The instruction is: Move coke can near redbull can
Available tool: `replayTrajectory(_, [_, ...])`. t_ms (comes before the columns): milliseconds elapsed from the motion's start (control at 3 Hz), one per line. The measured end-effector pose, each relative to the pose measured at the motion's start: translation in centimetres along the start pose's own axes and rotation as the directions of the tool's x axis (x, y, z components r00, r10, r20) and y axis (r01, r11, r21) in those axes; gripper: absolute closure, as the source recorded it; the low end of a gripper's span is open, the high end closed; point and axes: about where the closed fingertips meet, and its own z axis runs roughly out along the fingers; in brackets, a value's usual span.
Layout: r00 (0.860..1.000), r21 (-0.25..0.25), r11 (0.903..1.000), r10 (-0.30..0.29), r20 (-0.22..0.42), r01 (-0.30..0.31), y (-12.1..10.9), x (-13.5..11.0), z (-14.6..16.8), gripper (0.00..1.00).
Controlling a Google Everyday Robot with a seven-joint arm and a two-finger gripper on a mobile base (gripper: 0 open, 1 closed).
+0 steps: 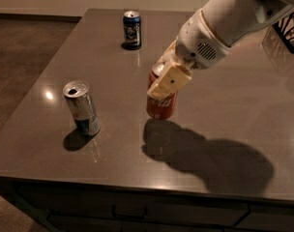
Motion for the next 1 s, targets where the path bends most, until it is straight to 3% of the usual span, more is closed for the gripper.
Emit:
replayTrajectory(333, [0.999, -0.040, 0.9978, -0.054, -0.001, 0.054, 3.4, -2.3, 2.6, 1.00])
replayTrajectory(667, [0.996, -0.047, 0.9950, -0.089, -0.014, 0.088, 5.1, -3.7, 4.6, 1.00])
replayTrajectory(1000, [0.994, -0.058, 0.9934, -0.101, -0.035, 0.098, 5.8, -4.3, 6.3, 0.81])
